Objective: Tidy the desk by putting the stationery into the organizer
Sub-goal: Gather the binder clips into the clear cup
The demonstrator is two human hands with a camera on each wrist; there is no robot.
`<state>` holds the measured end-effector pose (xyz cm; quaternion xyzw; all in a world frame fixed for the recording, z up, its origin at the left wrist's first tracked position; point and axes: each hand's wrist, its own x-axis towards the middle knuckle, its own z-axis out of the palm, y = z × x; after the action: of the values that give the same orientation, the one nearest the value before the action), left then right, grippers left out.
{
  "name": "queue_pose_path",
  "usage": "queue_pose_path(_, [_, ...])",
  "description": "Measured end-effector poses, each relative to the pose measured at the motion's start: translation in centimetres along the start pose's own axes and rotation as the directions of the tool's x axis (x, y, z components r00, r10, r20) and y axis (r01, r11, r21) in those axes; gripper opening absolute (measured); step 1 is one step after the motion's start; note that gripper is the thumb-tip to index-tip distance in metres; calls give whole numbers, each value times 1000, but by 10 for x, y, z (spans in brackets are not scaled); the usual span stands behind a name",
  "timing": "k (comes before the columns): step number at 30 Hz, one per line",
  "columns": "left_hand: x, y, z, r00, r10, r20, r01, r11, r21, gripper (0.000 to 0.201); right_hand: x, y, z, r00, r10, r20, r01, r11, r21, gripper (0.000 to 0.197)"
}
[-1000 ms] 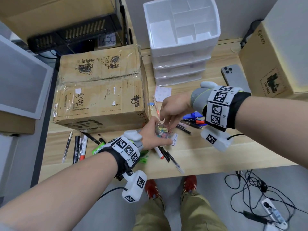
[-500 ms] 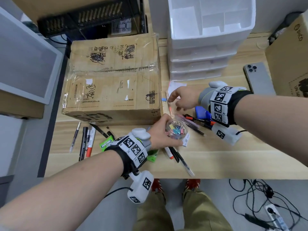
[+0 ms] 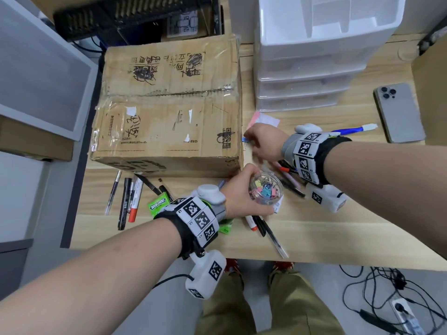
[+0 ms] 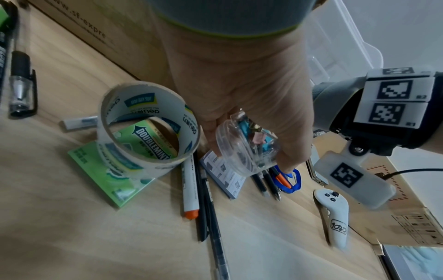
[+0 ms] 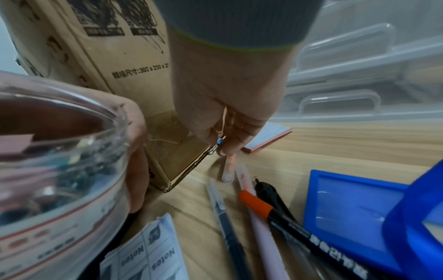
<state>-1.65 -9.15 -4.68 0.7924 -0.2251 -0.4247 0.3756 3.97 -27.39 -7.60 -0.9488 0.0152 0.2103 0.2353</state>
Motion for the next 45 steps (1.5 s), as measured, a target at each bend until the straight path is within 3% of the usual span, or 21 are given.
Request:
queue_pose_path(3, [0, 0, -2, 1000, -3, -4, 3, 1000, -6, 68, 6, -4, 6, 999, -40, 23, 41, 999, -30, 46])
queue_pose_path(8, [0, 1, -2, 1000, 0, -25, 0, 1000, 26, 70, 4, -4, 15, 995, -43, 92, 65, 967, -247, 25])
queue_pose_path(14, [-1, 2, -3, 999, -8, -40, 11, 999, 53, 70, -7, -8, 9, 989, 30, 146, 52, 848, -527, 7])
queue_pose_path(16, [-1, 3, -2, 999, -14, -43, 16, 999, 50, 70, -9, -5, 12, 989, 41, 139, 39, 847, -530, 3])
queue_pose_path(22, [-1, 4, 2, 998, -14, -56, 16, 999, 30, 69, -13, 4, 23, 996, -15, 86, 51, 899, -435, 25])
queue_pose_path(29, [-3, 5, 5, 997, 5, -73, -3, 999, 32, 67, -21, 0, 24, 997, 27, 74, 13, 871, -491, 9])
queue_pose_path(34, [-9, 8, 5, 997, 16, -73, -11, 998, 64, 69, -40, 7, 15, 1000, 13, 1, -12, 951, -309, 8])
queue_pose_path(38, [-12, 18, 2, 997, 16, -77, -9, 995, 99, 70, -59, 3, -10, 997, 76, 2, -76, 995, 61, 15])
queue_pose_path(42, [-16, 32, -6, 996, 22, -88, -13, 995, 102, 72, -76, -6, -49, 979, 165, 123, -205, 835, 511, 5])
queue_pose_path(45, [-20, 44, -13, 995, 31, -96, -20, 993, 115, 72, -97, -12, -81, 974, 108, 201, -212, 759, 615, 7])
